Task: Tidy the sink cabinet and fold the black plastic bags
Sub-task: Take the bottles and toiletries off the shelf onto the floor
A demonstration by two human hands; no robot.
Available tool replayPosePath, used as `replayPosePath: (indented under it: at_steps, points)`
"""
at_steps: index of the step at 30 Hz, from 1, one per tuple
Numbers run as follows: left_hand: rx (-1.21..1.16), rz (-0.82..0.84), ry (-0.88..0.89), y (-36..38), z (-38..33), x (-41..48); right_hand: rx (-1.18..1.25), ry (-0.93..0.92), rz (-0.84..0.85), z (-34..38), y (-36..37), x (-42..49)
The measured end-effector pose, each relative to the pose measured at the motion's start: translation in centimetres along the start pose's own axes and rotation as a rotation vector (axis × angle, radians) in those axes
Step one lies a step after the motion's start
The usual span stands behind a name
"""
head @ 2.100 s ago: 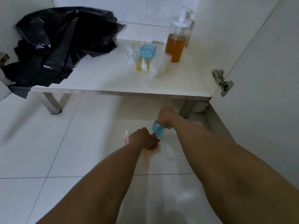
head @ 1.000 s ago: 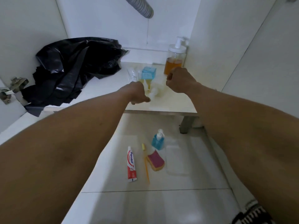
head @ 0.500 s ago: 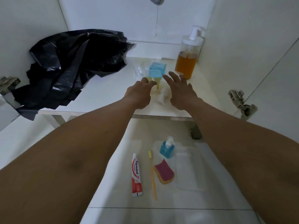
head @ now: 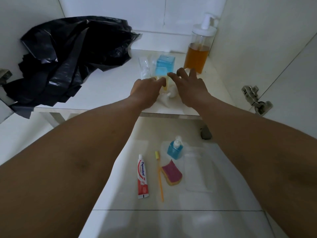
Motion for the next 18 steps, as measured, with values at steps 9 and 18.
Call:
replayPosePath:
  at_steps: [9,18]
  points:
    - [0.122,-0.072,0.080,-4.4,0.9,-0.6,-0.040,-0.036,0.006,-0.3,-3.2,-2.7]
    - [-0.102,-0.044,-0.187,-11.6,2.0,-0.4,0.422,0.173,0.018,-1.9,-8.0,-3.3]
Point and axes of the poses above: each hand's wrist, its own x-axis towards the middle knuckle, its own y-axis out of the palm, z = x × y, the point moved 2 cm from there along x, towards the middle knuckle, and after that the axes turned 7 degrees about -z, right-handed, at the moved point
